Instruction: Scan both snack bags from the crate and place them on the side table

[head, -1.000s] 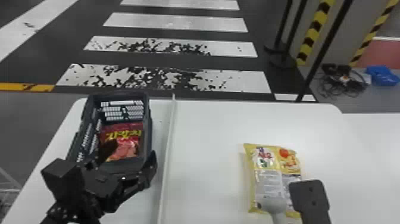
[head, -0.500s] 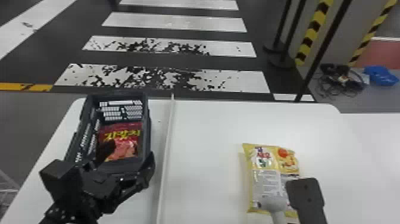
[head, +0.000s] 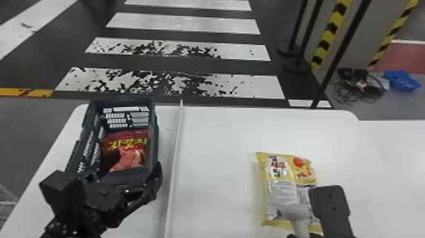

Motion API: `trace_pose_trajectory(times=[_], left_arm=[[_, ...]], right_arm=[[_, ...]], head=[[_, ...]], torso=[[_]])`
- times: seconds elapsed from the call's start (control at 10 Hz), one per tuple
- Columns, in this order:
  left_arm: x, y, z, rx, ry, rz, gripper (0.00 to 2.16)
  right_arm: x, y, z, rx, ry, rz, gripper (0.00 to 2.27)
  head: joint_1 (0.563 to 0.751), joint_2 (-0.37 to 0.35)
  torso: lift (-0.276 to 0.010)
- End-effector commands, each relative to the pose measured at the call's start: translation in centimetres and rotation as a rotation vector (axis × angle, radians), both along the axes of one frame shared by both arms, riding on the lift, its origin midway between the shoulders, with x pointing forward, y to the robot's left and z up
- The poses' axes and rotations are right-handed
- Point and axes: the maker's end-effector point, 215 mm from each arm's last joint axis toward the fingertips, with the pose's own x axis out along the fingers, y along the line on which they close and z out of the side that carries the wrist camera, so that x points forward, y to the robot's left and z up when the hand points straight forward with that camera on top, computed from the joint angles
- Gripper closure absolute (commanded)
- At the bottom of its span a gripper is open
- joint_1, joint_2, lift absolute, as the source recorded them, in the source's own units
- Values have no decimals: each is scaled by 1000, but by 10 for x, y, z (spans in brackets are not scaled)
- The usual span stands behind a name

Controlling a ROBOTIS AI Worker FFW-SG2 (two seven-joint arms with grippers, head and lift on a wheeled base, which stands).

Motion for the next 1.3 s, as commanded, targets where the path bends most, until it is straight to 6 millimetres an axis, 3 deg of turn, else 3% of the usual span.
trace_pose_trajectory(times=[0.0, 0.4, 0.5, 0.7, 0.8, 0.9, 1.2], left_arm=[[0, 0, -1, 1, 1, -1, 66], [-1, 3, -2, 4, 4, 3, 66], [-1, 2, -1, 2, 3, 3, 66], [0, 7, 0, 10, -1, 16, 66], [1, 11, 0, 14, -2, 28, 66], [0, 12, -2, 16, 0, 32, 66], [-2, 10, -7, 25, 10, 39, 66]], right_arm=[[9, -18, 8, -1, -24, -36, 2256], [41, -86, 40, 28, -122, -171, 2256], [46, -105, 40, 53, -130, -211, 2256], [52, -141, 26, 117, -112, -285, 2256], [50, -152, 8, 154, -77, -318, 2256], [60, -166, -2, 145, -88, -310, 2256], [130, -222, 13, 81, -240, -253, 2256]], head=[[695, -63], [695, -147], [695, -161], [695, -214], [695, -234], [695, -253], [695, -298]], torso=[[-95], [-95], [-95], [-95], [-95], [-95], [-95]])
